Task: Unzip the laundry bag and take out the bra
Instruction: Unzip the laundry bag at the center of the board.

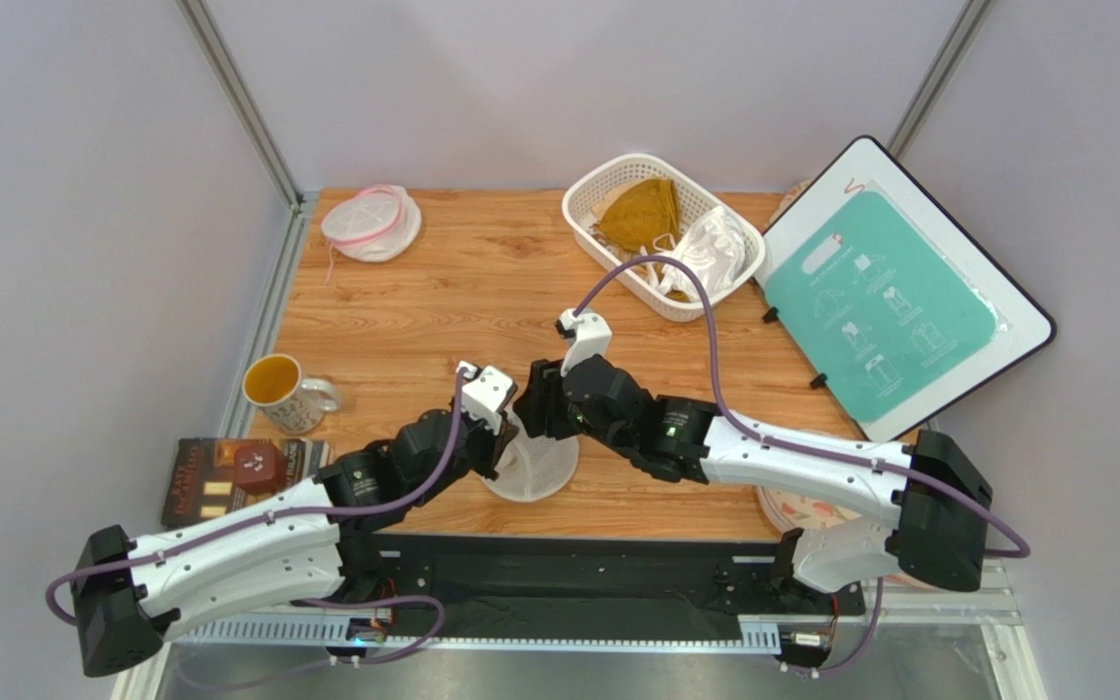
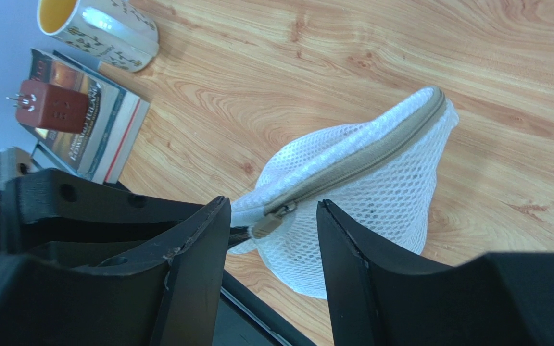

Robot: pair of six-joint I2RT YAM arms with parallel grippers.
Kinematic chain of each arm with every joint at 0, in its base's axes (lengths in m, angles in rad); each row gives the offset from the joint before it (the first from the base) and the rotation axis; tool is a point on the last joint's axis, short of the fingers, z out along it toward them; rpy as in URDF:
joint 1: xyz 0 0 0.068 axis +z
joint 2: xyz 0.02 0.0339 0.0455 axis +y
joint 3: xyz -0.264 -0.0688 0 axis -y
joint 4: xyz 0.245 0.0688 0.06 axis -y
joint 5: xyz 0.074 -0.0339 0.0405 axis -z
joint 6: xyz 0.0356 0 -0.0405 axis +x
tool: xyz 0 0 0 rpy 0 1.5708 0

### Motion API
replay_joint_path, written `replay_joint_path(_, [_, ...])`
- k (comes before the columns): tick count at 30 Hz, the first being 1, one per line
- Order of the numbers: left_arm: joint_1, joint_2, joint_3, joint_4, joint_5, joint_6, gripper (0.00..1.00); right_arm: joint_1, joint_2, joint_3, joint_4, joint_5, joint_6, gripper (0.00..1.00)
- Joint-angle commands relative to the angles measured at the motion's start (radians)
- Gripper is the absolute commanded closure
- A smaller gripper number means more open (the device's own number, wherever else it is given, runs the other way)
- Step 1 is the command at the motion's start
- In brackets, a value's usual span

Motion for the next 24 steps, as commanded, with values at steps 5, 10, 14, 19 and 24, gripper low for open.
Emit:
replay_joint_path(5, [-0.009, -0.021, 0.038, -0.011, -0.031, -0.033, 1.00, 0.003, 0.010, -0.016, 0.046, 0.044, 0.026, 0.53])
replay_joint_path(10, [-0.009, -0.024, 0.043, -0.021, -0.039, -0.037, 1.00, 0.005, -0.009, -0.043, 0.052, 0.043, 0.034, 0.56])
replay_joint_path(14, [-0.009, -0.020, 0.047, -0.023, -0.039, -0.034, 1.00, 0.008, -0.020, -0.056, 0.054, 0.033, 0.037, 0.58])
replay_joint_path(19, [-0.011, -0.020, 0.050, -0.027, -0.039, -0.034, 1.00, 0.018, -0.034, -0.063, 0.054, 0.033, 0.035, 0.58])
replay_joint_path(24, [-0.011, -0.018, 0.050, -0.027, -0.035, -0.035, 1.00, 0.028, -0.045, -0.063, 0.034, 0.055, 0.034, 0.58])
